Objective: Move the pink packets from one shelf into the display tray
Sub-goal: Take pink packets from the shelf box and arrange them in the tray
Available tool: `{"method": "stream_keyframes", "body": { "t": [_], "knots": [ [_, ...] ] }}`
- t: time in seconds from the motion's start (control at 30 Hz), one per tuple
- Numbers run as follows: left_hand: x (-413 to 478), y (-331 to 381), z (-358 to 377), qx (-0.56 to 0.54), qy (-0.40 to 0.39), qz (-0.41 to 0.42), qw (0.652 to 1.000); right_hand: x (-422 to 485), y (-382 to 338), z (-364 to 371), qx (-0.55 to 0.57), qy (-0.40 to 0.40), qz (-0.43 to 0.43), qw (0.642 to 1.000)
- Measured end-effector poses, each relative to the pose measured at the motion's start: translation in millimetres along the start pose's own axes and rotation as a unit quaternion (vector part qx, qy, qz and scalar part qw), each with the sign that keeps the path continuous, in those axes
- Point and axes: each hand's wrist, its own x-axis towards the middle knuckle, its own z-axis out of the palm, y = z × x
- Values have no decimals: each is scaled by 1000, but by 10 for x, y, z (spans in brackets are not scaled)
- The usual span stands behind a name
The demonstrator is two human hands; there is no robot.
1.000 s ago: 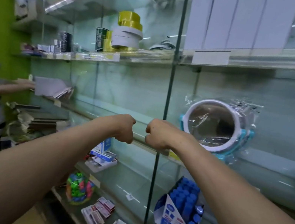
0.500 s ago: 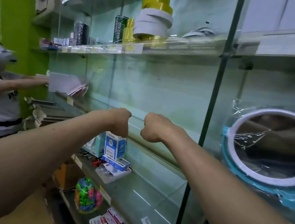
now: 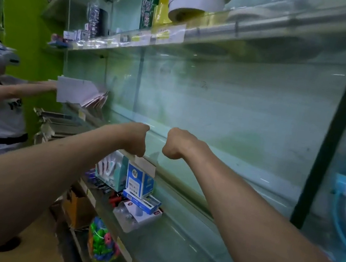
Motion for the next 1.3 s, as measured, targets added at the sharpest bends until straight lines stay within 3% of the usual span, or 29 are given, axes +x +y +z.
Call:
{"method": "stream_keyframes", "body": {
  "t": [0.47, 0.93, 1.3],
  "knots": [
    [800, -1081, 21, 1, -2, 7, 1000, 971, -893, 204, -9, 9, -12, 1000],
    [1516, -2391, -82, 16, -12, 66, 998, 1748, -1973, 392, -8, 4, 55, 998],
    [2291, -3033, 81, 2, -22, 49, 999, 2607, -2366, 566, -37, 10, 28, 999]
  ]
}}
